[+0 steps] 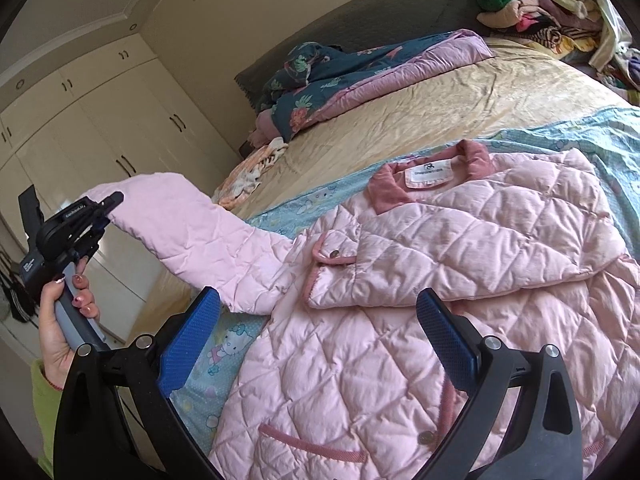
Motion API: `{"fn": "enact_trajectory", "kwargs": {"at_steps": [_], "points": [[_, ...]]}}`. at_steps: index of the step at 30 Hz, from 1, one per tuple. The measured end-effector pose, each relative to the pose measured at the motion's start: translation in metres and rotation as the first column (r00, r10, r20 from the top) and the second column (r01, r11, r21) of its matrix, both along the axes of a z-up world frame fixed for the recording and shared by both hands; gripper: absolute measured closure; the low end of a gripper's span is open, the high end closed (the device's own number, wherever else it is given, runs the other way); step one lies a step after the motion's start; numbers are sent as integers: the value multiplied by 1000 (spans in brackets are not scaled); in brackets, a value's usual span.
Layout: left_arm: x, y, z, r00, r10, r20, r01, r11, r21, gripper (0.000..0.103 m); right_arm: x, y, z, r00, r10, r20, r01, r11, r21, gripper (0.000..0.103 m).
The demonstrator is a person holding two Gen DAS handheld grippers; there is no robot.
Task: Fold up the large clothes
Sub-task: 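Grasp the other sleeve cuff with the left tool and lift it, then fold the held sleeve across the jacket front and open the left tool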
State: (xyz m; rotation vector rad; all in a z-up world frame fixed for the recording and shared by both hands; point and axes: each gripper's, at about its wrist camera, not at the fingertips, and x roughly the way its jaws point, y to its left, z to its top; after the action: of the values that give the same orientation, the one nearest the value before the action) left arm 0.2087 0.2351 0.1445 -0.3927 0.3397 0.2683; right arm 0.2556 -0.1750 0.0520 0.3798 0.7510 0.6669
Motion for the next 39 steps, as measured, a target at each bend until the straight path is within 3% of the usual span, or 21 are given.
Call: {"fn": "enact_trajectory", "kwargs": {"at_steps": [11,19,30,39], "points": [[19,-60,2,995,-100,3,100,992,73,93,5,-41,-3,998,-56,-11,56,998,39,5],[38,-101,-14,978,-210,-15,210,972,105,94,11,-70,-10,994,-105,-28,107,993,58,5],[63,-158,-51,937,-341,-72,347,930,117,94,21,-114,-24,979,-195,-58,199,977,71,5],[82,-204,-86,883,-447,-141,464,876,131,94,26,-149,-35,955,-288,-66,292,954,63,5]]}}
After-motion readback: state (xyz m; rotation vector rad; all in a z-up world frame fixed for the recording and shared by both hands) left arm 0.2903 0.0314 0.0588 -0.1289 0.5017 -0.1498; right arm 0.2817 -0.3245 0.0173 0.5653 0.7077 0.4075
